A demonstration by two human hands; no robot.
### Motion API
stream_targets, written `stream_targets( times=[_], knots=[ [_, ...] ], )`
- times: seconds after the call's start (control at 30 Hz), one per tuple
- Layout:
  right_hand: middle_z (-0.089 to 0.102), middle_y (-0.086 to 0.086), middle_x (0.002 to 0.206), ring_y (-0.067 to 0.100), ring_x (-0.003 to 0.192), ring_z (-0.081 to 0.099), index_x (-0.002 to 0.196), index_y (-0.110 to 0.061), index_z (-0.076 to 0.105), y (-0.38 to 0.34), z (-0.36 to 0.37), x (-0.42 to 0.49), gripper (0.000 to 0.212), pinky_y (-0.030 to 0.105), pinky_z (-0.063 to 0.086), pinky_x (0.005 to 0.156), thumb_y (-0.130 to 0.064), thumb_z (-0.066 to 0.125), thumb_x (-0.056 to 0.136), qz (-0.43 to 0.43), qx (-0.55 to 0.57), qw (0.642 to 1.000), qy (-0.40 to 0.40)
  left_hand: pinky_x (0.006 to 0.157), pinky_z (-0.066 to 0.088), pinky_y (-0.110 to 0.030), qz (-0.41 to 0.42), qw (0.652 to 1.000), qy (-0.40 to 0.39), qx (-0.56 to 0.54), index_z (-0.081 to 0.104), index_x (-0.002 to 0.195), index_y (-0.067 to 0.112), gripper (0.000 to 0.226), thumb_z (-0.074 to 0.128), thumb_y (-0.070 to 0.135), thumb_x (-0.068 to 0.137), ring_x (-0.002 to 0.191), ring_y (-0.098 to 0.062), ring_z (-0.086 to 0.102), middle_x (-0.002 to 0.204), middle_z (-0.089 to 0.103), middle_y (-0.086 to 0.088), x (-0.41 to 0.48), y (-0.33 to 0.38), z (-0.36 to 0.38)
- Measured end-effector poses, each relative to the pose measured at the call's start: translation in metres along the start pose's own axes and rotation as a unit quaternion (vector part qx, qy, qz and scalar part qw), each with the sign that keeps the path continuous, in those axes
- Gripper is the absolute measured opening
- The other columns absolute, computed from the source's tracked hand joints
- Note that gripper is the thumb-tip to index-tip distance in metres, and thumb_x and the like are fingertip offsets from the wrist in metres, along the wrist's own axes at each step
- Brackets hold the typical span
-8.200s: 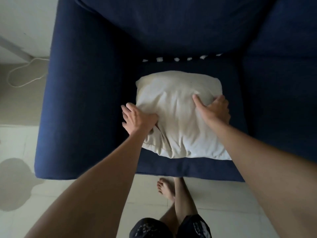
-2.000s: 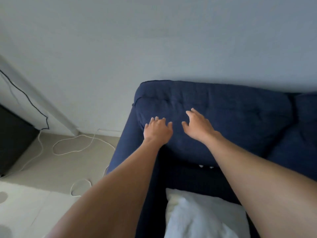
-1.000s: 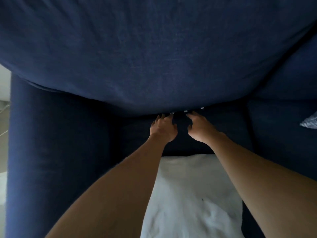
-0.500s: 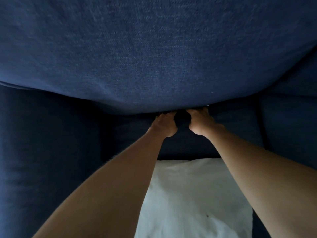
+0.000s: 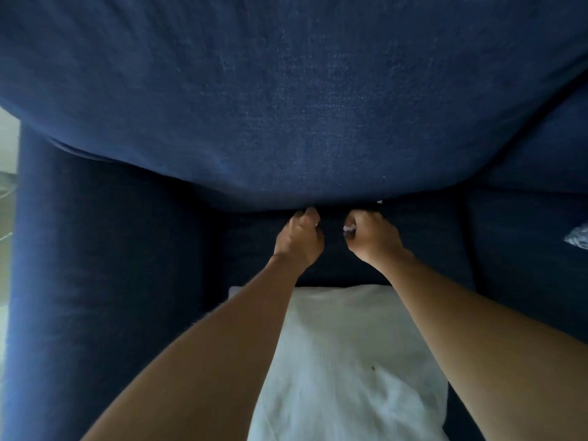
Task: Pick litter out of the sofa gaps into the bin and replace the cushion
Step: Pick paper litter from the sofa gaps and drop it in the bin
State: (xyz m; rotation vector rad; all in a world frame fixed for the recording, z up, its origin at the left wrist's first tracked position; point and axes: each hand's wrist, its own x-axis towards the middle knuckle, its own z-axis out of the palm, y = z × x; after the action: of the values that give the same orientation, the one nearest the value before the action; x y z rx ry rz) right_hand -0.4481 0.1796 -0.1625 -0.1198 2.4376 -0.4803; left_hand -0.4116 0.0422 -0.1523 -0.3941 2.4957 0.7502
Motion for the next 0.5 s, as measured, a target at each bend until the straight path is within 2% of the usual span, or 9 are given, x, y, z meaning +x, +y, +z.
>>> stream_targets(
  times=[0.1,0.23,0.3,0.37,0.5],
  knots=[
    [0.067,0.007,0.1,0.028,0.092,0.063,0.098,-0.013,0.057,-0.015,-0.02,-0.023,0.01,0.032,0.041,0.068,-0.021,0.056,0.091,-0.031,-0.001,0.999,0.037,0.074,0.051,-0.04,-0.026,0.999,0.033,-0.012,0.052,0.114,0.007,0.021,0.048,0.013,0.094,0.093,-0.035,0.063,0.109,0.063,-0.015,-0.026,0.001,-0.019],
    [0.065,0.01,0.102,0.029,0.09,0.063,0.11,-0.009,0.054,-0.045,-0.054,-0.053,0.019,0.033,0.046,0.066,-0.019,0.051,0.094,-0.068,0.002,0.994,0.085,0.068,0.045,-0.039,-0.026,0.994,0.099,-0.03,0.045,0.114,0.006,0.021,0.046,0.015,0.096,0.091,-0.039,0.062,0.104,0.063,-0.018,-0.061,0.008,-0.059],
    [0.067,0.01,0.101,0.028,0.087,0.063,0.108,-0.006,0.059,-0.061,-0.068,-0.068,0.02,0.031,0.045,0.065,-0.017,0.05,0.094,-0.078,0.0,0.993,0.093,0.066,0.043,-0.037,-0.028,0.991,0.129,-0.037,0.044,0.116,0.006,0.023,0.046,0.018,0.096,0.09,-0.039,0.062,0.103,0.063,-0.018,-0.078,0.01,-0.079],
    [0.068,0.011,0.1,0.027,0.086,0.063,0.102,-0.005,0.064,-0.075,-0.078,-0.084,0.02,0.03,0.045,0.066,-0.016,0.049,0.095,-0.087,-0.002,0.992,0.094,0.067,0.044,-0.036,-0.036,0.988,0.146,-0.045,0.049,0.116,0.005,0.025,0.048,0.02,0.096,0.092,-0.036,0.063,0.105,0.065,-0.016,-0.095,0.01,-0.094],
    [0.068,0.012,0.105,0.028,0.092,0.064,0.103,-0.007,0.064,-0.097,-0.079,-0.116,0.019,0.033,0.049,0.071,-0.017,0.05,0.096,-0.101,0.011,0.991,0.09,0.076,0.052,-0.038,-0.056,0.984,0.148,-0.083,0.061,0.11,0.008,0.023,0.054,0.024,0.094,0.095,-0.032,0.064,0.106,0.067,-0.013,-0.127,0.002,-0.108]
  ],
)
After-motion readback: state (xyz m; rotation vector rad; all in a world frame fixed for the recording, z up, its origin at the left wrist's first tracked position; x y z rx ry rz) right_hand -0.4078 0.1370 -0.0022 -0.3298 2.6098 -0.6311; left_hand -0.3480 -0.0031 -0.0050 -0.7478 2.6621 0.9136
